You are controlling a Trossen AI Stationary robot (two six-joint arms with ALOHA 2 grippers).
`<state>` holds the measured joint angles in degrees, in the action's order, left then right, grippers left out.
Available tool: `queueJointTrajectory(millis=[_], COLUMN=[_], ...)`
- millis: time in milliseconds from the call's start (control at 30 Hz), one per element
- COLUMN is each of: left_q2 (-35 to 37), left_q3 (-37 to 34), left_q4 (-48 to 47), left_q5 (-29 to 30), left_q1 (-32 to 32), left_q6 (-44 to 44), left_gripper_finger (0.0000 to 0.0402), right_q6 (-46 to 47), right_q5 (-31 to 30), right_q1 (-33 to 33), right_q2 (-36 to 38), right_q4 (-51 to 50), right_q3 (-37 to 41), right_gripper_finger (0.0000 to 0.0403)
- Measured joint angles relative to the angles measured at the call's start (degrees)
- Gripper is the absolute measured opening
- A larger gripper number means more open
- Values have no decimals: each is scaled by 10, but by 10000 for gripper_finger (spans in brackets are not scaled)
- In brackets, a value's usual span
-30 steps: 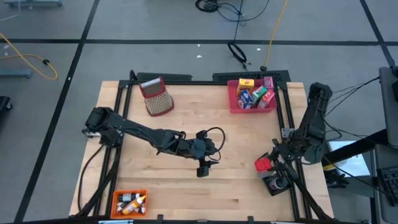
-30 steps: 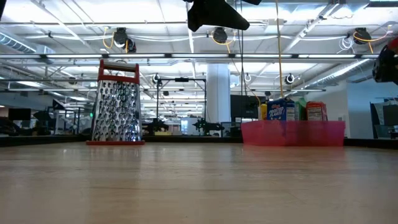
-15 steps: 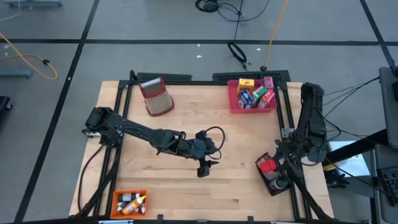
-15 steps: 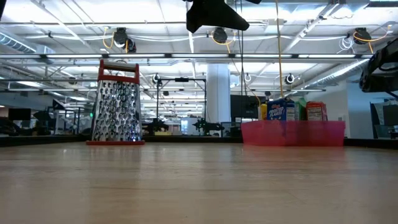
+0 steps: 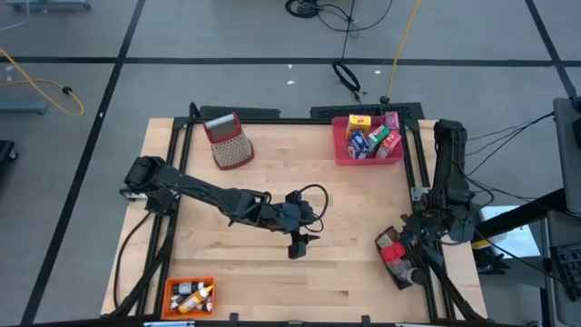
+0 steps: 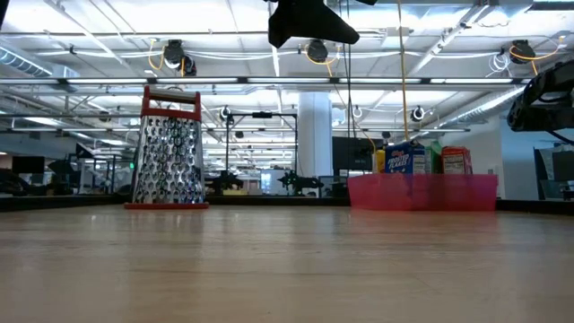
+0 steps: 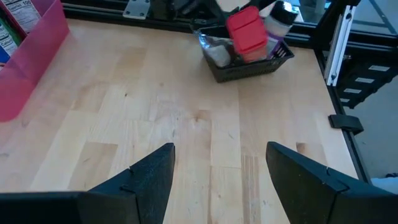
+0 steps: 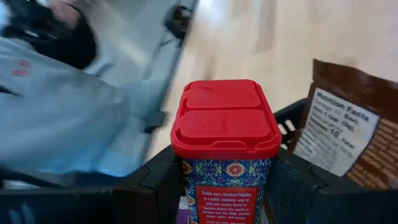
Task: Pick & Place Kitchen Items
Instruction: Put the red seasoning into the black bin
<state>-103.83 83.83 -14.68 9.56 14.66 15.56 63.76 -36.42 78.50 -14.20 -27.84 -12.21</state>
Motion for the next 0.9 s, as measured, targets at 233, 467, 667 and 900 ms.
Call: queueJointTrajectory(millis=[233,467,667,900], left_q2=[0,0,0,0], left_q3=[0,0,0,0], left_q4=[2,3,4,4], left_q5=[0,0,0,0], left_q1=[0,0,0,0], left_q6=[-9,-14,-15,-15], left_gripper_finger=[255,255,255,255], right_q6=[-1,-4,-5,-38], right_q5=[-5,-9,-10,-6], right_q1=[0,0,0,0], right_q2=[0,0,0,0], right_q4=[44,39,38,89], right_q3=[28,29,30,30], right_gripper_finger=[174,229,271,262])
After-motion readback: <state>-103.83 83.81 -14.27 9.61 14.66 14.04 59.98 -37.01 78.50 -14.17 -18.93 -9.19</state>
